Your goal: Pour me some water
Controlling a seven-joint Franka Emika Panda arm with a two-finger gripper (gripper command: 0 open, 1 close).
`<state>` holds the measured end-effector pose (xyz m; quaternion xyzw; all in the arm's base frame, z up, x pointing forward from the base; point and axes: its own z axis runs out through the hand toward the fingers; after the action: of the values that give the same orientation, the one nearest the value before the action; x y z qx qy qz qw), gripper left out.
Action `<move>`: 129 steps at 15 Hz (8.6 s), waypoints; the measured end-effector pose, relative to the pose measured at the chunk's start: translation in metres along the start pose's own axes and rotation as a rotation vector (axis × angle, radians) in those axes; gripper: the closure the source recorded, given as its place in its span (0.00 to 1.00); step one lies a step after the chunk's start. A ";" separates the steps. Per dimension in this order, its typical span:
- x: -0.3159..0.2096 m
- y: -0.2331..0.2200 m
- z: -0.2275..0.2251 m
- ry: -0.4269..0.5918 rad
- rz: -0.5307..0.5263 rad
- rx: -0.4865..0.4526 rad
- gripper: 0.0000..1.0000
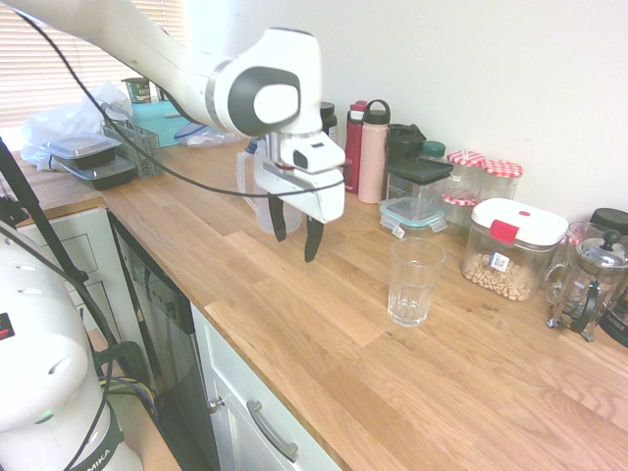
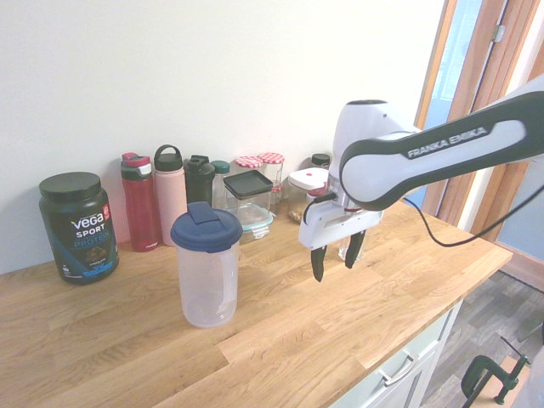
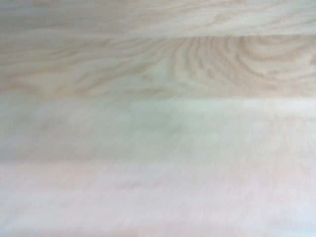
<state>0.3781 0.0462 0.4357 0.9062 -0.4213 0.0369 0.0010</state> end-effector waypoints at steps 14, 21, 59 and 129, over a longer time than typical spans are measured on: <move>-0.178 -0.109 -0.041 0.152 -0.042 0.139 0.00; -0.143 -0.149 -0.030 0.208 0.019 0.210 1.00; -0.098 0.051 -0.133 0.137 -0.229 0.277 1.00; 0.214 0.227 -0.144 0.060 -0.618 -0.292 1.00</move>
<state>0.3325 -0.2591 0.5866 0.9798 -0.1273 0.0009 0.1542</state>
